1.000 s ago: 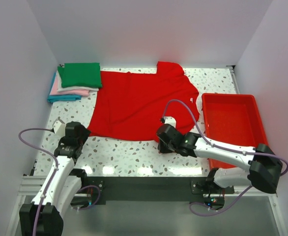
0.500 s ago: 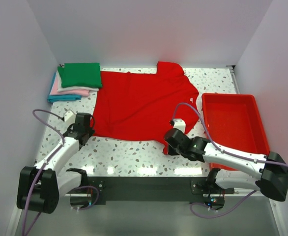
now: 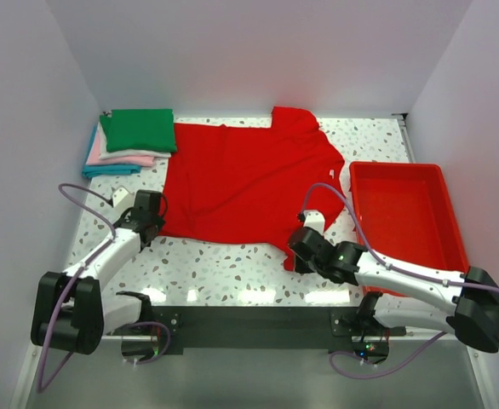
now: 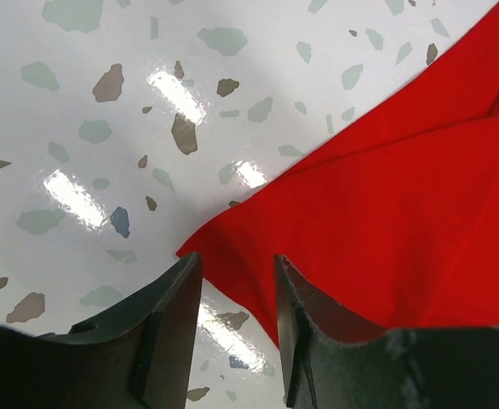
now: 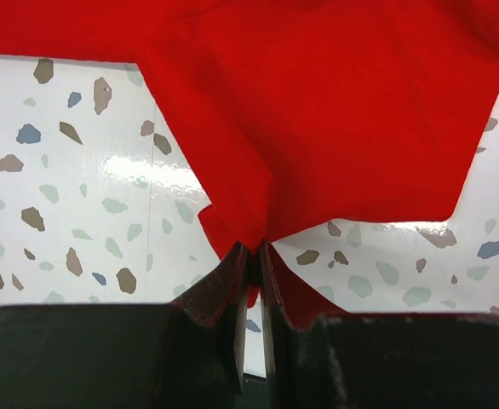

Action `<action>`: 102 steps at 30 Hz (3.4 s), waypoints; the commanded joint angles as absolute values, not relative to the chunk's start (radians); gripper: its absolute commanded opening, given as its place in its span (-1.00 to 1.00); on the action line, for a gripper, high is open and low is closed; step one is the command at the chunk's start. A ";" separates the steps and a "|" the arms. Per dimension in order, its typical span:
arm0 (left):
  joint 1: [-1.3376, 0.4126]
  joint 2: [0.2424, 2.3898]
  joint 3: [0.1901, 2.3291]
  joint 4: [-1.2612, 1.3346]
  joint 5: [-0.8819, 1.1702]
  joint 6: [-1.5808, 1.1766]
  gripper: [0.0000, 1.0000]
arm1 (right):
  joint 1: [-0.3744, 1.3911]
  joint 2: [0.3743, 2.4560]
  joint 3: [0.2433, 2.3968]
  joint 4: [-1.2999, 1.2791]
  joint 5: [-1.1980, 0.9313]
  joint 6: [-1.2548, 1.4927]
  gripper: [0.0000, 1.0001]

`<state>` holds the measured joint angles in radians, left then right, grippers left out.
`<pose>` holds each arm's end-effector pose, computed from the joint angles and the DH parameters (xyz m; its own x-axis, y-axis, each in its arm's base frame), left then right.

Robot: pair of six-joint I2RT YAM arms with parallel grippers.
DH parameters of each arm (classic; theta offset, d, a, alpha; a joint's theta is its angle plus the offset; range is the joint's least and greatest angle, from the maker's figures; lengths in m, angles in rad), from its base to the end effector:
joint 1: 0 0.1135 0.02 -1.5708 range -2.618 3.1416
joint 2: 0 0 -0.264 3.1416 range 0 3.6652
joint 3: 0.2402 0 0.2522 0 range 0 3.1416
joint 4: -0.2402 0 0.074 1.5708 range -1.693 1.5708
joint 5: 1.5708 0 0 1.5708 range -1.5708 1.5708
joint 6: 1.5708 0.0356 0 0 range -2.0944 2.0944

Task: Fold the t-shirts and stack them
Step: Fold the tshirt

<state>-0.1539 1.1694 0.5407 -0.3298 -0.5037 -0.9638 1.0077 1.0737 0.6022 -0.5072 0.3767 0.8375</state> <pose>0.2109 -0.0153 0.1749 -0.3464 -0.6742 -0.6523 -0.7440 0.6210 -0.2468 0.1175 0.1616 0.1989 -0.7993 0.0282 -0.6003 -0.1238 0.9697 0.2104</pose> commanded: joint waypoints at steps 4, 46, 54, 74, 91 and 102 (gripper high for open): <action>-0.160 1.232 0.580 -0.275 -0.500 -1.038 -0.17 | 1.011 1.051 0.583 -0.468 0.410 0.853 -0.73; -0.155 0.685 0.328 -0.468 -0.410 -1.149 -1.00 | 1.011 1.012 0.528 -0.476 0.408 0.884 -0.74; -0.155 0.581 0.250 -0.508 -0.451 -1.195 -1.00 | 1.011 1.012 0.543 -0.480 0.387 0.879 -0.77; -0.152 0.692 0.304 -0.431 -0.526 -1.117 -1.00 | 1.273 1.100 0.739 -0.630 0.500 0.977 0.15; -0.152 0.733 0.316 -0.350 -0.448 -1.098 -1.00 | 0.861 0.932 0.606 -0.731 0.600 0.977 0.29; -0.152 0.738 0.305 -0.330 -0.437 -1.088 -1.00 | 0.787 1.138 0.493 -0.459 0.414 0.979 0.10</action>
<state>-0.1532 0.7448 0.2749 -0.3786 -0.4305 -1.1107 0.7906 1.1442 0.5327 -0.5735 0.4686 0.9596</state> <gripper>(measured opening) 0.015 0.584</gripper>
